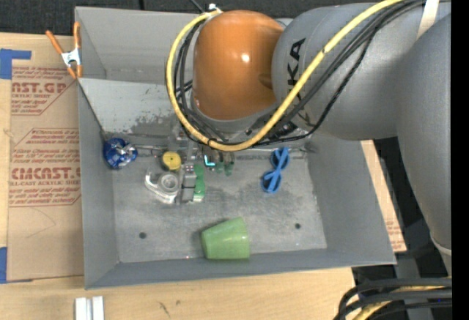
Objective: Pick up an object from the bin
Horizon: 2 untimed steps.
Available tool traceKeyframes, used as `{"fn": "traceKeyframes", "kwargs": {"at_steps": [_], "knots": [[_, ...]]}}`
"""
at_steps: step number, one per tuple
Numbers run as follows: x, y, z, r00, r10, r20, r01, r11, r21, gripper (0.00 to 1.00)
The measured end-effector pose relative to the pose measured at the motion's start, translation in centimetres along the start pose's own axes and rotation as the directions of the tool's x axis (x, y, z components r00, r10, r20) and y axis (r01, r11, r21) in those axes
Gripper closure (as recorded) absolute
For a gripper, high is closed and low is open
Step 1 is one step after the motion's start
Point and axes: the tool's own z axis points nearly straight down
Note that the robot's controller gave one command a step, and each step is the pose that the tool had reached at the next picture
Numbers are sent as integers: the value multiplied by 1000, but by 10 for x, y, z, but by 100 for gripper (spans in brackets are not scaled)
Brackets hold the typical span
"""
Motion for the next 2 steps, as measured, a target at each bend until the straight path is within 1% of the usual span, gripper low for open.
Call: {"fn": "traceKeyframes", "kwargs": {"at_steps": [1,2], "knots": [[-32,-46,139,936,-351,5,351,936,2,0],[-45,-56,148,881,-474,11,474,881,3,0]]}}
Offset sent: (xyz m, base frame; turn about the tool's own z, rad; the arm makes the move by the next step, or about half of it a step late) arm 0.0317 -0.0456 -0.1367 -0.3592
